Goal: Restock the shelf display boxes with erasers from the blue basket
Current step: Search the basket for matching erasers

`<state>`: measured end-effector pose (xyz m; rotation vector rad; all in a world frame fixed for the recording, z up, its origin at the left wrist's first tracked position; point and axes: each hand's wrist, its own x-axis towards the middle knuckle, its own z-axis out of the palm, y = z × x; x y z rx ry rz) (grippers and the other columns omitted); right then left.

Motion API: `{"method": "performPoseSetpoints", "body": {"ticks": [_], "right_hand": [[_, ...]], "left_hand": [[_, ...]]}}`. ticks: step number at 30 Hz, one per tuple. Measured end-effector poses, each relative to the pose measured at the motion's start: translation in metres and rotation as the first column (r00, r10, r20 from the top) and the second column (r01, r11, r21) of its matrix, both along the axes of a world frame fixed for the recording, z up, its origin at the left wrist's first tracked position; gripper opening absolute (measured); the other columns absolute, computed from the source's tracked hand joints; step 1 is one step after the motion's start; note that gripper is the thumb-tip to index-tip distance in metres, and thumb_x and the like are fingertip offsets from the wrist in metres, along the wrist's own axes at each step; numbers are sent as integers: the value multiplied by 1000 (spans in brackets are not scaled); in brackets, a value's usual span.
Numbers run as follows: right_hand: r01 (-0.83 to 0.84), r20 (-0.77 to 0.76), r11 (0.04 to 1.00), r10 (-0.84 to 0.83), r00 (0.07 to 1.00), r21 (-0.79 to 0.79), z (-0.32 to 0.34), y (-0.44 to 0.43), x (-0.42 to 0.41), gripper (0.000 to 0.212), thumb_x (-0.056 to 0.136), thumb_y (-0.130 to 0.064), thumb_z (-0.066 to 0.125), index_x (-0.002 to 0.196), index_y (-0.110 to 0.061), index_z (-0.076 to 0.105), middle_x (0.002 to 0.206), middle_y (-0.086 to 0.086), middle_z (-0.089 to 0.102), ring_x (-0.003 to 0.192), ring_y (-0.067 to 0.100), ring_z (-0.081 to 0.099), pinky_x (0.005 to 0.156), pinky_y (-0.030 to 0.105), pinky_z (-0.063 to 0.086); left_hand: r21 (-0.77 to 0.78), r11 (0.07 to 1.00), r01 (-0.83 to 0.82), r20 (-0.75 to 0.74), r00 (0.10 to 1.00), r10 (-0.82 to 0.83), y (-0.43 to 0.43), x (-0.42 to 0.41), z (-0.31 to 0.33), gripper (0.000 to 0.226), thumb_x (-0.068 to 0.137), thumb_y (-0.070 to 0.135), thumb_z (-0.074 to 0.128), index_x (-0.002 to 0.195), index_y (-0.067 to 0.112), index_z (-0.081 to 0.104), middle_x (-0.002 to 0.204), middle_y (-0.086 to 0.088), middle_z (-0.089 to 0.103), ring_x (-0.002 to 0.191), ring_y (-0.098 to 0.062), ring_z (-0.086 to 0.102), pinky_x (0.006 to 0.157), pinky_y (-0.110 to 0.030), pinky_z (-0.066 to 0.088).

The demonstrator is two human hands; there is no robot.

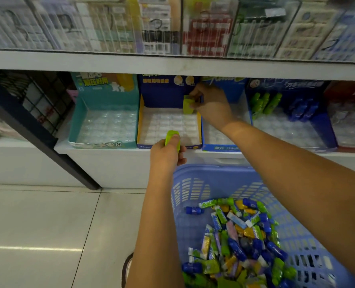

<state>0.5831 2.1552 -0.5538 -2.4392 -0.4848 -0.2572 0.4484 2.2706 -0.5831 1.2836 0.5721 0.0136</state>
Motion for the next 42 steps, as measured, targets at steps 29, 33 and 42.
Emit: {"method": "performPoseSetpoints", "body": {"ticks": [29, 33, 42], "right_hand": [[-17, -87, 880, -28, 996, -474, 45, 13, -3, 34, 95, -18, 55, 124, -1, 58, 126, 19, 57, 115, 33, 54, 97, 35, 44], [13, -19, 941, -21, 1000, -337, 36, 4, -14, 40, 91, -17, 59, 130, -9, 51, 126, 15, 55, 114, 29, 53, 94, 30, 40], [-38, -48, 907, 20, 999, -419, 16, -4, -23, 47, 87, -32, 64, 131, -18, 54, 134, 10, 47, 122, 27, 45, 98, 32, 38]], "left_hand": [[-280, 955, 95, -52, 992, -114, 10, -1, 17, 21, 98, 25, 49, 89, 9, 60, 61, -2, 53, 42, -7, 40, 41, -17, 42], [-311, 944, 109, 2, 993, -114, 14, -4, 14, 30, 101, 29, 42, 89, 10, 61, 59, -2, 51, 41, -7, 37, 38, -17, 33], [-128, 975, 184, 37, 983, -180, 9, 1, 17, 20, 98, 21, 45, 92, 14, 62, 65, -2, 59, 46, -8, 45, 43, -19, 38]]}}
